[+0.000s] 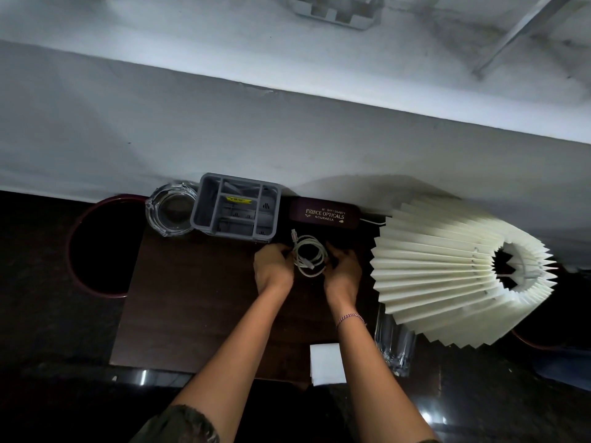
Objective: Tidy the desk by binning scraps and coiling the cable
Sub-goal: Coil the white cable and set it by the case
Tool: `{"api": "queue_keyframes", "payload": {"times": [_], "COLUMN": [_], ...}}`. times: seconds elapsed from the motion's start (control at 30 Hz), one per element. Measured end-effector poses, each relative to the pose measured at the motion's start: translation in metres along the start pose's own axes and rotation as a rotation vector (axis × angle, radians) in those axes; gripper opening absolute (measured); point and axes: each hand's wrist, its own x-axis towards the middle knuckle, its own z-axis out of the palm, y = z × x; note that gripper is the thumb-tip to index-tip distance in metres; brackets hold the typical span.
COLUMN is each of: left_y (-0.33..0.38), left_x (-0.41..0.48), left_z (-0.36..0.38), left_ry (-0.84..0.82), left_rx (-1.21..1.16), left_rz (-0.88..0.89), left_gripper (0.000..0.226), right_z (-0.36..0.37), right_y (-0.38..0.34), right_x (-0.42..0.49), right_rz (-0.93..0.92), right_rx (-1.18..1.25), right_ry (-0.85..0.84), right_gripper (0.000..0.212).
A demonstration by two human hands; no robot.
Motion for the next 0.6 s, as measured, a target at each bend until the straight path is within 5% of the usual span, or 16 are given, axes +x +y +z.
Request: {"api": "queue_keyframes", "payload": {"times": [0.4,0.6], "left_y": [0.0004,0.0036], "left_x": [0.0079,0.0078], "left_z": [0.001,0.0052], "left_ry": [-0.075,-0.153], "left_rx": [-0.015,0.007], "left_rz": [0.037,0.002], "left_gripper": [0.026,0.029], "right_z": [0.0083,0.0103], "right_y": [-0.0026,-0.0014], "right_x": [0.0001,-0.0018], "right_rz": [0.243,0.13], "right_rx": [0.268,0.022], "right_ry": [0.098,0.23], "right_gripper": [0.031,0.027]}}
